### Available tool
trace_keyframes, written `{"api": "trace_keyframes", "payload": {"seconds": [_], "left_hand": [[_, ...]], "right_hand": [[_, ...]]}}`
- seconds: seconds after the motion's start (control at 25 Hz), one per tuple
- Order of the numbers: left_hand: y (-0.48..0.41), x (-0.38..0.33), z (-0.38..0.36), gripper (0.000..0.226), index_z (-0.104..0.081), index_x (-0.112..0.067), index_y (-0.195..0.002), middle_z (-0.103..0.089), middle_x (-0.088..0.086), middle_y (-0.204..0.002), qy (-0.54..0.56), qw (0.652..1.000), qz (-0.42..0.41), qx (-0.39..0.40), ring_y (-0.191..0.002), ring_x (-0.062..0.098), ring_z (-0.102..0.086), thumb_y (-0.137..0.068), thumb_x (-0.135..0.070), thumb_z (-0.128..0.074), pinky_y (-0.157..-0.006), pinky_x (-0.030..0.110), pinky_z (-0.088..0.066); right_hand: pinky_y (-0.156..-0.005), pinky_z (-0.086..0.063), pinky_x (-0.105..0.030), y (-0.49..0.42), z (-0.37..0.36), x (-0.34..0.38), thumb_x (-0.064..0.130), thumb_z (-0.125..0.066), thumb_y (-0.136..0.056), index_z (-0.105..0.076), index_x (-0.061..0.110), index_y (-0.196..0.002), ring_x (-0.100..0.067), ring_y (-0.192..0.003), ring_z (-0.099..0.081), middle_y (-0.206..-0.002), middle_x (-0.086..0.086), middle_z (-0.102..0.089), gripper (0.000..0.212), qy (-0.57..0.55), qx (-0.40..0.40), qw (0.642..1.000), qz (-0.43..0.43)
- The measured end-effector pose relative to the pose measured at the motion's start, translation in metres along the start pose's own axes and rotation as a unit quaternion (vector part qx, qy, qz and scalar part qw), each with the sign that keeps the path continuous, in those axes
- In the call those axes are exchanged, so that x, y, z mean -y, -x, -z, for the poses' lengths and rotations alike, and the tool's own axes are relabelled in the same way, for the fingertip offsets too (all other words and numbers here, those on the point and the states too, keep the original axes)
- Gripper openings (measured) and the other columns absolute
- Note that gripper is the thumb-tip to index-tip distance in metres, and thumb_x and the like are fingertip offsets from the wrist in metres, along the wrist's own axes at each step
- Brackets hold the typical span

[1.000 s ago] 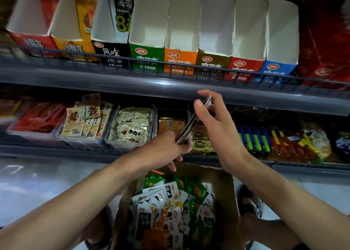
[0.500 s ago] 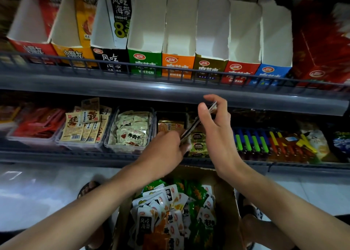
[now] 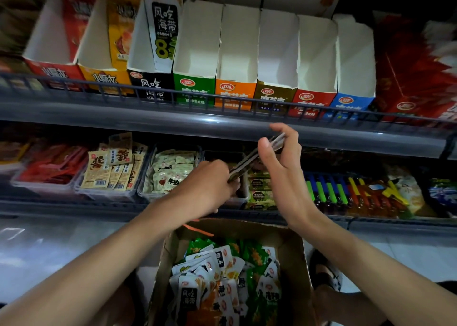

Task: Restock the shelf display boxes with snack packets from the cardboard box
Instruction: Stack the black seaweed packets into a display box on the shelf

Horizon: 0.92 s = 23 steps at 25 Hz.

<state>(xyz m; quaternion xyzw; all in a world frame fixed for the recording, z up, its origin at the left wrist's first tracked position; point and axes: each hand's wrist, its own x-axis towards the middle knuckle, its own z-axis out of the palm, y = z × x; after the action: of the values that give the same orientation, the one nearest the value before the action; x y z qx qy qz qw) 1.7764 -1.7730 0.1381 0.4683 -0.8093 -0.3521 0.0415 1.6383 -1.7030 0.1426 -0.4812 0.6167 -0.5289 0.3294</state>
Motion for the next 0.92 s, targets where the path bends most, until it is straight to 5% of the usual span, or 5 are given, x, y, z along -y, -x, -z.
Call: {"api": "trace_keyframes", "payload": {"seconds": [0.12, 0.28, 0.48, 0.8, 0.92], "left_hand": [[0.003, 0.008, 0.022, 0.024, -0.064, -0.004, -0.101, -0.071, 0.009, -0.081, 0.175, 0.979, 0.004, 0.1, -0.075, 0.025, -0.072, -0.092, -0.027, -0.065, -0.068, 0.048, -0.06], [0.016, 0.009, 0.058, 0.019, -0.065, -0.002, -0.105, -0.069, 0.013, -0.086, 0.251, 0.937, -0.059, 0.234, -0.082, 0.027, -0.069, -0.092, -0.016, -0.063, -0.054, 0.032, -0.058], [0.026, 0.01, 0.093, 0.022, -0.065, 0.0, -0.106, -0.067, 0.015, -0.087, 0.31, 0.917, -0.09, 0.233, -0.084, 0.031, -0.066, -0.092, -0.017, -0.062, -0.054, 0.031, -0.055], [0.033, 0.01, 0.136, 0.024, -0.065, -0.006, -0.111, -0.074, 0.011, -0.102, 0.503, 0.856, -0.09, -0.074, -0.092, 0.025, -0.072, -0.092, -0.02, -0.062, -0.071, 0.029, -0.059], [0.024, 0.024, 0.145, 0.016, -0.07, -0.015, -0.103, -0.072, 0.005, -0.106, 0.361, 0.887, -0.055, -0.283, -0.087, 0.018, -0.068, -0.095, -0.024, -0.06, -0.073, 0.031, -0.055]], "right_hand": [[-0.079, -0.055, -0.023, -0.009, 0.017, 0.012, 0.019, -0.064, -0.093, -0.054, 0.018, -0.121, -0.013, -0.099, -0.067, -0.111, -0.004, -0.065, 0.03, 0.0, 0.055, 0.998, 0.019], [-0.083, -0.059, -0.039, -0.02, 0.038, 0.037, 0.013, -0.075, -0.078, -0.067, 0.011, -0.104, -0.021, -0.094, -0.073, -0.1, -0.005, -0.075, 0.026, 0.022, 0.098, 0.995, 0.016], [-0.081, -0.06, -0.034, -0.039, 0.025, 0.073, 0.01, -0.071, -0.081, -0.067, 0.003, -0.106, -0.025, -0.093, -0.073, -0.1, -0.011, -0.076, 0.026, -0.026, 0.142, 0.989, 0.035], [-0.071, -0.059, -0.029, -0.101, -0.005, 0.155, 0.001, -0.067, -0.087, -0.064, 0.005, -0.1, -0.015, -0.081, -0.072, -0.089, -0.002, -0.075, 0.014, 0.031, 0.069, 0.977, 0.198], [-0.079, -0.06, -0.037, -0.137, -0.015, 0.169, 0.005, -0.064, -0.092, -0.061, 0.0, -0.11, -0.021, -0.092, -0.072, -0.102, -0.011, -0.073, 0.018, 0.012, -0.009, 0.973, 0.229]]}}
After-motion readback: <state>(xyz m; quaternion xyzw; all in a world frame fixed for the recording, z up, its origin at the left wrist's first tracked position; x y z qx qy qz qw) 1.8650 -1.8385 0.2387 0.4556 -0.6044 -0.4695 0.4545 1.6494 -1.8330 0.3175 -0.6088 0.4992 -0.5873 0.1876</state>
